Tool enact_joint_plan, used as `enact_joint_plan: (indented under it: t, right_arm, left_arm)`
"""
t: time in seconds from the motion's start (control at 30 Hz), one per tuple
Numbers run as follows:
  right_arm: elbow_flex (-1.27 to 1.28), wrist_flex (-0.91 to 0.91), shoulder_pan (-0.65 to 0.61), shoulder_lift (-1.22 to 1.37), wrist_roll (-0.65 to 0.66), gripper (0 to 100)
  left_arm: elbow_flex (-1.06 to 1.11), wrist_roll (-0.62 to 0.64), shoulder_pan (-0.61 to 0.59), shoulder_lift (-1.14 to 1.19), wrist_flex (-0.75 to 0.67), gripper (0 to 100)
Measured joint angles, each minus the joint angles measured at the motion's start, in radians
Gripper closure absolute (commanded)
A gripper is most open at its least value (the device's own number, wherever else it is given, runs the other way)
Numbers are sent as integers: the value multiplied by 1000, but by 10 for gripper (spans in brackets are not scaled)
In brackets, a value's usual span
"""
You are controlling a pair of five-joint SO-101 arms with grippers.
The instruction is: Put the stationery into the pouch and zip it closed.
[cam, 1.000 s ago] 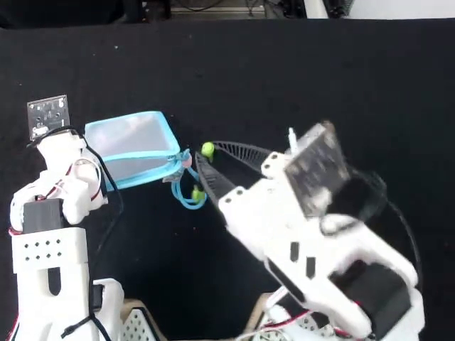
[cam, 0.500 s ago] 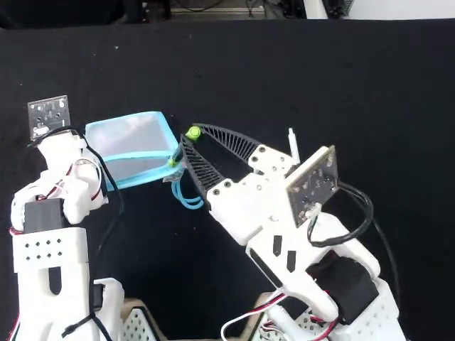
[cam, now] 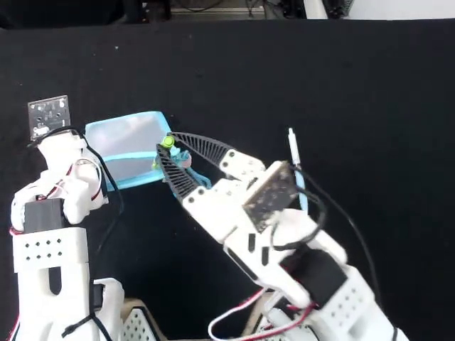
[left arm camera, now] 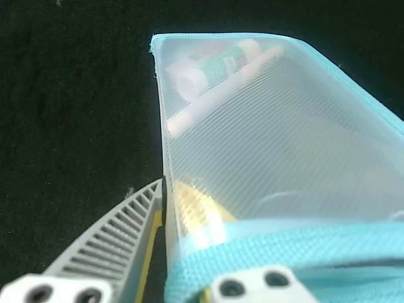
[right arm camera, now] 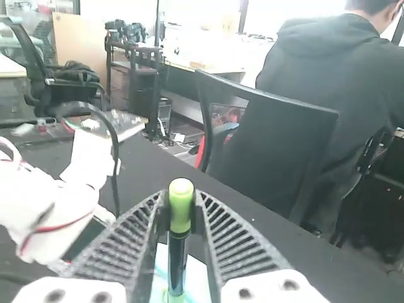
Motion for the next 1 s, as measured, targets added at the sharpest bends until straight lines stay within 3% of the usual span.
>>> enact_joint_plan:
  t: [0.23, 0.67, 1.0]
  right_arm:
    - [129, -181, -2, 0, 49, 986]
    - [333, -199, -38, -8, 54, 986]
    - [350, -199, -71, -8, 54, 986]
  left_arm:
    - [0, 0, 0, 0, 0, 964]
    - [3, 0, 0, 0, 0, 964]
    - [3, 0, 0, 0, 0, 964]
